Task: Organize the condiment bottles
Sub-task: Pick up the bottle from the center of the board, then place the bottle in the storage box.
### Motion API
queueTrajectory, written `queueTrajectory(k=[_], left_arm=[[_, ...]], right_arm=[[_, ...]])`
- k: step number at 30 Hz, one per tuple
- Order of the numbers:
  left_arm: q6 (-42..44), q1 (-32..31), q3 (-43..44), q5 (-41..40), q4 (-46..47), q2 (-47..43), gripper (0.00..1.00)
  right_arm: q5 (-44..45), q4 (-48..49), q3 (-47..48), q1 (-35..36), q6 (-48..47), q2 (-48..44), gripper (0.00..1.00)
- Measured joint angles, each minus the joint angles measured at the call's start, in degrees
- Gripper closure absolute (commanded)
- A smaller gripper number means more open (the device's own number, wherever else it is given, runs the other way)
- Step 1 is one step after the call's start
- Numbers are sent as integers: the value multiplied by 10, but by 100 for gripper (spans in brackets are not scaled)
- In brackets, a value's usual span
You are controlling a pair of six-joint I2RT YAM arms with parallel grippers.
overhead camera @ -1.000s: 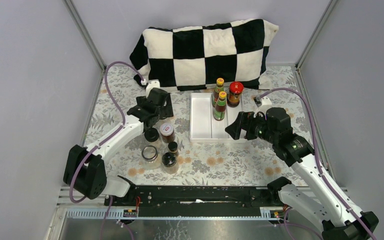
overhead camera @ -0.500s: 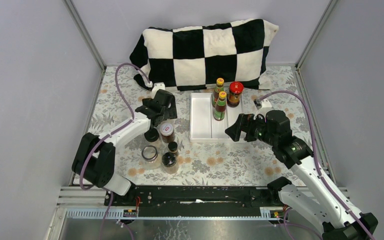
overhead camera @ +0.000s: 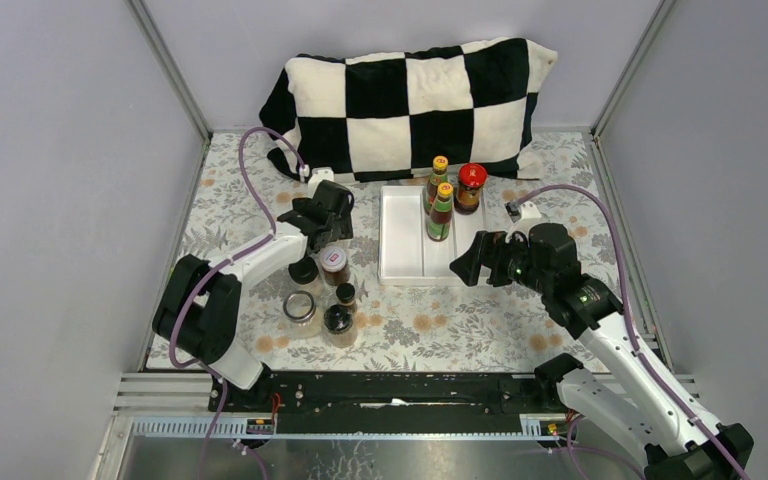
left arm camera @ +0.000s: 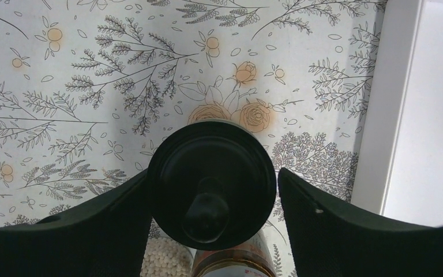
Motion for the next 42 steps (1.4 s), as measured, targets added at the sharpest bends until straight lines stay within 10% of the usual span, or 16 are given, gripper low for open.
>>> queueTrajectory(k=[18, 42], left_arm=[[1, 0, 6, 9, -37, -30, 32], [50, -50, 293, 29, -156, -12, 33]], right_arm=[[-11, 25, -19, 0, 13, 5, 0], [-6, 22, -18, 0, 13, 1, 0]])
